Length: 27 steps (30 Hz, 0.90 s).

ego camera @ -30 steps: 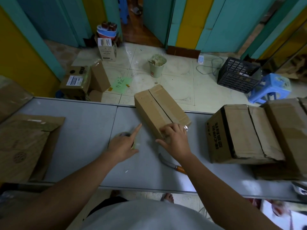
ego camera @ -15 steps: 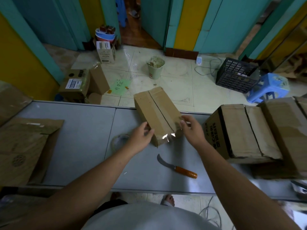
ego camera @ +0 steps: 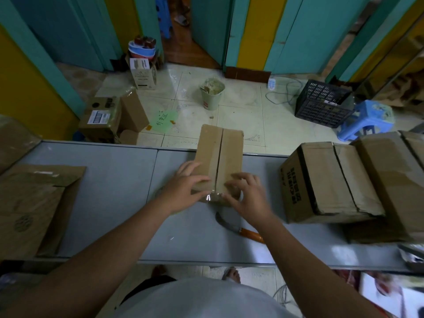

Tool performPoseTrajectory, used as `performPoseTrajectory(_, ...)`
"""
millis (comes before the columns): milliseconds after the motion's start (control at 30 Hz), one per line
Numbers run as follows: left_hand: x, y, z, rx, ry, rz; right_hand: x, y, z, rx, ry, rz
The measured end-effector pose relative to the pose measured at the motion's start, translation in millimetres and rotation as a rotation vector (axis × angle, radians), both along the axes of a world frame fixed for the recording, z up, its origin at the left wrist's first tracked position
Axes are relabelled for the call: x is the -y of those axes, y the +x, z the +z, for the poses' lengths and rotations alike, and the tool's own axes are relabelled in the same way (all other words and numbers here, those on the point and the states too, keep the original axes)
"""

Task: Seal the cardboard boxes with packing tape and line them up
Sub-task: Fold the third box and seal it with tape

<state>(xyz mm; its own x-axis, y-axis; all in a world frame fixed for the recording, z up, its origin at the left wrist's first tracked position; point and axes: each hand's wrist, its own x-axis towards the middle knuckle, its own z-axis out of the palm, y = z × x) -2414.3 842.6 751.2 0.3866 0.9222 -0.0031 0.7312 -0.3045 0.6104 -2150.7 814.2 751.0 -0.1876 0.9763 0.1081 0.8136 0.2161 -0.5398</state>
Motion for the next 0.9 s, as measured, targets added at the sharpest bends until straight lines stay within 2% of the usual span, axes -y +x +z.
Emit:
performPoseTrajectory(133, -5.7, 12.0, 2.0, -0.086, 0.15, -0.195, -5.3, -7.0, -0.6, 0.054, 0.072, 0.135)
performPoseTrajectory(233, -6.9, 11.1, -0.8, -0.079, 0.185, -0.222, -7.7, -3.4, -4.6, 0.067, 0.119, 0.188)
performPoseTrajectory(467, -0.9, 9.0, -16.9, -0.173, 0.531, -0.296, -6.3, -0.3, -14.9, 0.179, 0.303, 0.273)
performPoseTrajectory(533, 0.7, 10.1, -15.6, -0.172, 0.529, -0.301, -5.2, 1.4, -13.9, 0.182, 0.29, 0.282)
performPoseTrajectory(667, 3.3, -4.8, -15.3, -0.088, 0.371, -0.299, 2.2, 12.1, -8.1, 0.135, 0.182, 0.274)
performPoseTrajectory(800, 8.4, -19.5, -14.8, -0.056, 0.372, -0.277, 5.7, 15.9, -6.5, 0.042, 0.106, 0.254)
performPoseTrajectory(900, 8.1, -17.3, -15.1, -0.071, 0.387, -0.297, 7.4, 12.1, -6.0, 0.047, 0.142, 0.239)
